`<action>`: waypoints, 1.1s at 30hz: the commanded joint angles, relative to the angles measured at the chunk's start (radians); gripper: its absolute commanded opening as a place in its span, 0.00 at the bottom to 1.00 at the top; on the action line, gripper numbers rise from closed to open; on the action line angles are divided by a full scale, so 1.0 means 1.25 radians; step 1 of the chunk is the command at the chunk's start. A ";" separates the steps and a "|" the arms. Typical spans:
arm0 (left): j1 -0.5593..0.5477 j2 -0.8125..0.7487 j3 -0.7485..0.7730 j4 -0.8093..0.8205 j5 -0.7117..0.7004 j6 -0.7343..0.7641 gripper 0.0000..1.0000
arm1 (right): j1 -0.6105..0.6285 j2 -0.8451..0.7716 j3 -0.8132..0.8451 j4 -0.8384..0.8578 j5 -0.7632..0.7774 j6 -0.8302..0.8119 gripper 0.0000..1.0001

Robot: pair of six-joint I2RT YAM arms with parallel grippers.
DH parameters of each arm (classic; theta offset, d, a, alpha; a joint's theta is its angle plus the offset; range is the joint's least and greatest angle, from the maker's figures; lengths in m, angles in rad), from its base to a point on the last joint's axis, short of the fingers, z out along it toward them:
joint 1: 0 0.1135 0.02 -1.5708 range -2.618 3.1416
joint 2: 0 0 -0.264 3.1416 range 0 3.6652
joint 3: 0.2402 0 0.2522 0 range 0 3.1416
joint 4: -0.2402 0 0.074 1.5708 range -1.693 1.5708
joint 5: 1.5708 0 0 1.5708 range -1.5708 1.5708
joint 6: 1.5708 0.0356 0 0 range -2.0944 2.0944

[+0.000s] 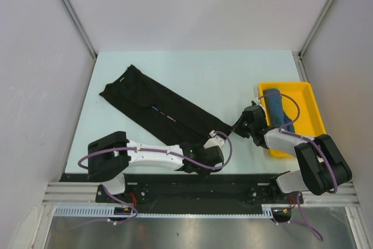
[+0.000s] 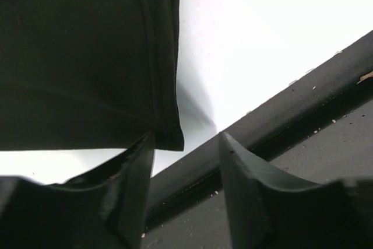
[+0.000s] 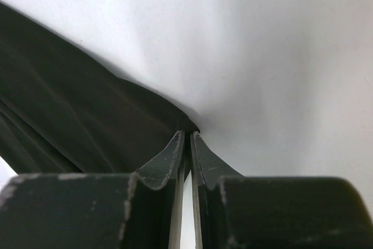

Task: Roll the t-shirts
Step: Roll the T-shirt to the center of the board.

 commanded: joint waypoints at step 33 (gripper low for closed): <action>0.247 -0.299 -0.187 0.113 0.134 -0.029 0.00 | 0.148 0.141 0.343 -0.112 0.144 -0.022 0.00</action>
